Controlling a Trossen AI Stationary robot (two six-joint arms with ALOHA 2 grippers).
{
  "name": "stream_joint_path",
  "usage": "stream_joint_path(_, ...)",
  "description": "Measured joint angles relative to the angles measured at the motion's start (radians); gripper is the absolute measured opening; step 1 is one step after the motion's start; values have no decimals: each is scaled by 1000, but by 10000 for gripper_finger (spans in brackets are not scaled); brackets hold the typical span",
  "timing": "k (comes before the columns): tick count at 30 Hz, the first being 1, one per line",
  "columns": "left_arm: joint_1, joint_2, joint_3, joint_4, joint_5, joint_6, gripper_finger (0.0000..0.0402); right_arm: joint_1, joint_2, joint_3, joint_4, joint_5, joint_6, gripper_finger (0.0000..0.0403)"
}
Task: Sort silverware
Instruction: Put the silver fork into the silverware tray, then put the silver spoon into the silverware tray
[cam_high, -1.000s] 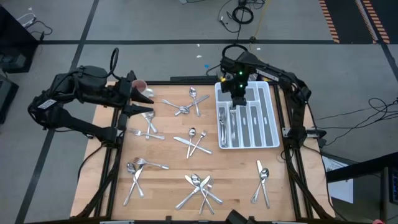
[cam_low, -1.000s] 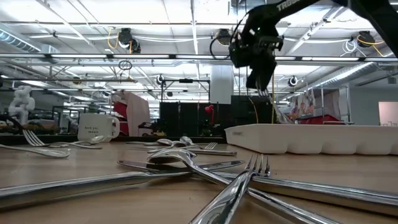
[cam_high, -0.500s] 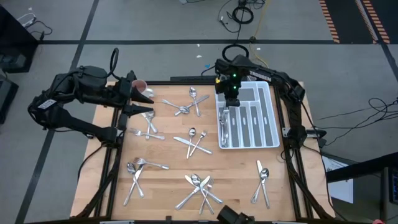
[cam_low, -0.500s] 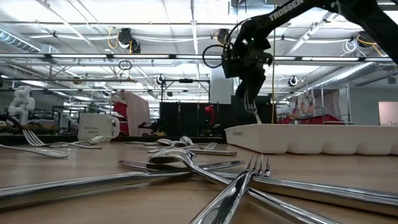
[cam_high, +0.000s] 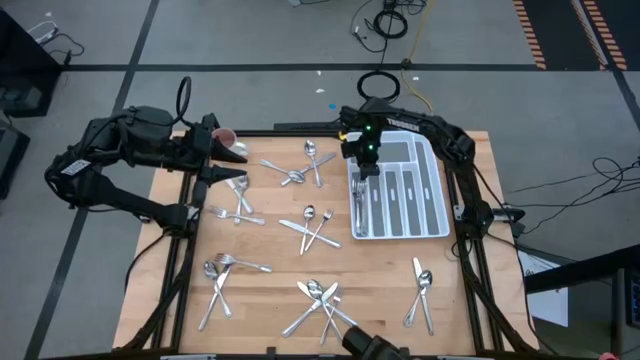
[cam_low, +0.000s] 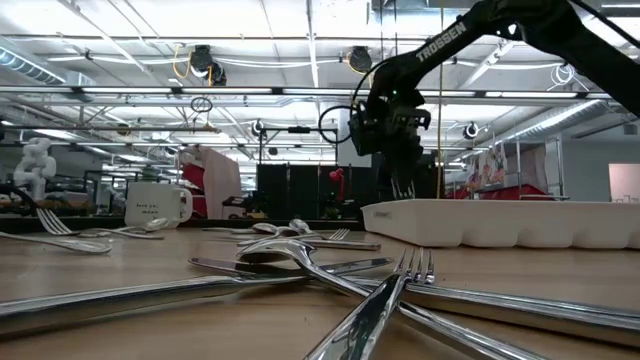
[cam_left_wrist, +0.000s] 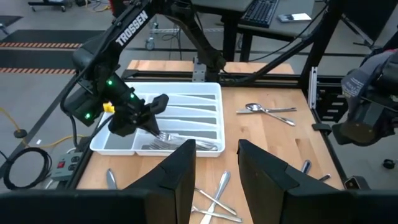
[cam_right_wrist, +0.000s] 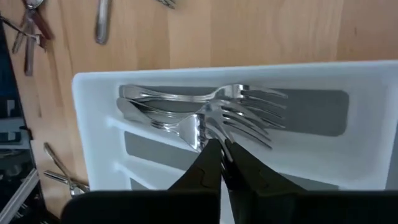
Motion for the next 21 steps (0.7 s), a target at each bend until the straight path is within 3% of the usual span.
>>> stream_joint_path(5,0,0,0,-1,-28,-3,125,0,-2,0,50,7,22,19)
stream_joint_path(16,0,0,0,-40,-69,-3,125,7,-3,0,72,77,39,157)
stream_joint_path(21,0,0,0,-61,-117,-3,125,23,-13,63,31,169,-11,177)
